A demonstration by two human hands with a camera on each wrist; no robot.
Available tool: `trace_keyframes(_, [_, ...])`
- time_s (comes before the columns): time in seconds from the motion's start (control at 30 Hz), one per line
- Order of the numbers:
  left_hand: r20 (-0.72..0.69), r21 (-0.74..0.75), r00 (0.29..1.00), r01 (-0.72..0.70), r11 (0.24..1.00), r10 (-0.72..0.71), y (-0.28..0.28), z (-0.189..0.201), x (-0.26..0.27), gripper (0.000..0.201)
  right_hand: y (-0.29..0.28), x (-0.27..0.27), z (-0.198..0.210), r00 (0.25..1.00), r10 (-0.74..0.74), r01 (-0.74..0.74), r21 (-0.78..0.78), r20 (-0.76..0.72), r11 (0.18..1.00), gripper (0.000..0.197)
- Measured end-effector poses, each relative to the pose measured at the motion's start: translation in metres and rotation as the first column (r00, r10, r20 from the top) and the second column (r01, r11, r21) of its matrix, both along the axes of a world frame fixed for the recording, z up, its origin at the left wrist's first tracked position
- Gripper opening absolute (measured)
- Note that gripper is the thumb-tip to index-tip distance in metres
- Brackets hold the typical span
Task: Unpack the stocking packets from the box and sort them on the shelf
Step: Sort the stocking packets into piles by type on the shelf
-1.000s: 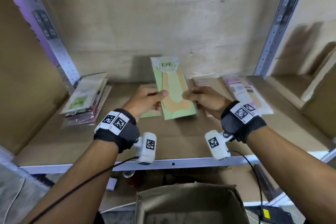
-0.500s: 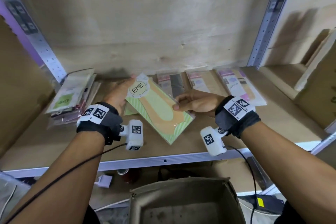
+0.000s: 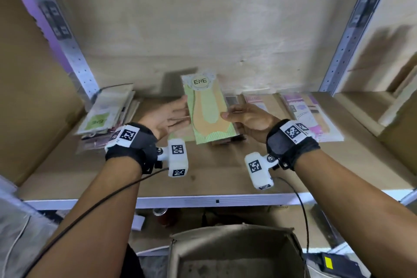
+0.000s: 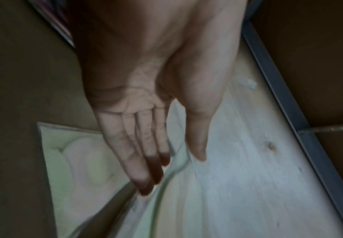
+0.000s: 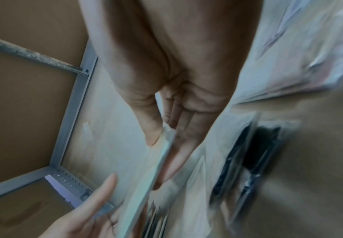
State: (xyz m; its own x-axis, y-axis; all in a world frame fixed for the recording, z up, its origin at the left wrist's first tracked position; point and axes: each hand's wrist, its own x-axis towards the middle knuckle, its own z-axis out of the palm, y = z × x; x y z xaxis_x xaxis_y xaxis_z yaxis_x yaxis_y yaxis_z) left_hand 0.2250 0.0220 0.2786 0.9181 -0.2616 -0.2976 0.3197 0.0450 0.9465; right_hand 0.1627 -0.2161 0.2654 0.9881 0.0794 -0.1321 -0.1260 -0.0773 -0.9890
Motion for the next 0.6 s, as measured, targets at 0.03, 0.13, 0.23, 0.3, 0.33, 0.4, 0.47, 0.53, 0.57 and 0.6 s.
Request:
trace_keyframes(0.03, [0.004, 0.073, 0.999, 0.036, 0.997, -0.037, -0.002, -0.002, -0.002, 0.054, 0.007, 0.006, 0.002, 1.0, -0.029, 0.029, 0.022, -0.008, 0.999, 0.01])
trace_keyframes(0.13, [0.038, 0.177, 0.997, 0.065, 0.982, -0.072, -0.001, -0.007, -0.002, 0.046, 0.027, 0.025, 0.008, 0.995, -0.093, 0.095, 0.052, -0.04, 0.994, 0.01])
trace_keyframes(0.23, [0.064, 0.211, 0.998, -0.007, 0.977, -0.007, 0.005, -0.012, 0.008, 0.036, 0.043, 0.046, 0.008, 0.986, -0.148, 0.141, -0.083, -0.083, 0.986, 0.021])
trace_keyframes(0.3, [0.081, 0.217, 0.996, -0.064, 0.974, 0.047, 0.008, -0.016, 0.012, 0.022, 0.052, 0.061, 0.006, 0.981, -0.163, 0.137, -0.218, -0.105, 0.966, 0.027])
trace_keyframes(0.33, [0.089, 0.223, 0.994, -0.084, 0.971, 0.065, 0.01, -0.018, 0.013, 0.016, 0.056, 0.07, 0.005, 0.98, -0.17, 0.132, -0.289, -0.108, 0.948, 0.028])
trace_keyframes(0.4, [0.089, 0.25, 0.991, -0.122, 0.96, 0.103, 0.013, -0.022, 0.017, 0.013, 0.062, 0.083, 0.003, 0.981, -0.168, 0.11, -0.439, -0.095, 0.892, 0.025])
trace_keyframes(0.47, [0.099, 0.301, 0.988, -0.144, 0.943, 0.119, 0.019, -0.027, 0.023, 0.028, 0.068, 0.094, 0.0, 0.981, -0.173, 0.095, -0.57, -0.083, 0.816, 0.033])
trace_keyframes(0.53, [0.121, 0.37, 0.987, -0.143, 0.918, 0.105, 0.022, -0.028, 0.028, 0.025, 0.073, 0.1, -0.004, 0.981, -0.179, 0.08, -0.677, -0.077, 0.731, 0.049])
trace_keyframes(0.57, [0.132, 0.433, 0.988, -0.132, 0.892, 0.082, 0.023, -0.028, 0.029, 0.02, 0.076, 0.1, -0.004, 0.981, -0.184, 0.077, -0.731, -0.067, 0.678, 0.051])
trace_keyframes(0.6, [0.146, 0.494, 0.987, -0.129, 0.86, 0.064, 0.024, -0.029, 0.03, 0.017, 0.079, 0.101, -0.006, 0.98, -0.189, 0.077, -0.775, -0.056, 0.627, 0.052])
